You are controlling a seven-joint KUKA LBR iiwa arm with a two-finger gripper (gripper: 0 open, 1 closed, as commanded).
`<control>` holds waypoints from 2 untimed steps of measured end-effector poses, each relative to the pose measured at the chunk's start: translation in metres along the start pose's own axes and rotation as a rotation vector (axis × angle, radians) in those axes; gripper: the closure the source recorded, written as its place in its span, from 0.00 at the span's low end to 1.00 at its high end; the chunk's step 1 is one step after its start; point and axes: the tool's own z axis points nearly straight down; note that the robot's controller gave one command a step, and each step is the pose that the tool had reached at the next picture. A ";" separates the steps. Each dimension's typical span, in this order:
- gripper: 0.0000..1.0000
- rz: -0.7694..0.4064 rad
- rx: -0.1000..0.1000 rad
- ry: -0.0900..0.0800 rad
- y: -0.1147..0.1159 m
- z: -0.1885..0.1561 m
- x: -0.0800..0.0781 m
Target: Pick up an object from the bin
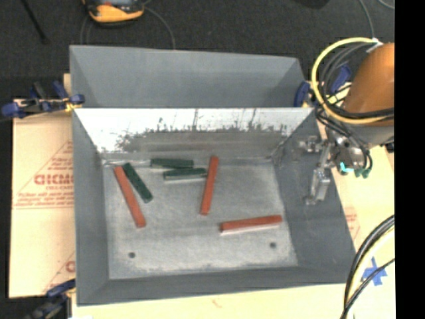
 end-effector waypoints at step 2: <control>0.00 -0.076 0.003 -0.012 0.003 0.033 0.012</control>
Offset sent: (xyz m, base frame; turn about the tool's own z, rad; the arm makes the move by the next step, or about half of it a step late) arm -0.0374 0.0069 -0.0988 -0.1911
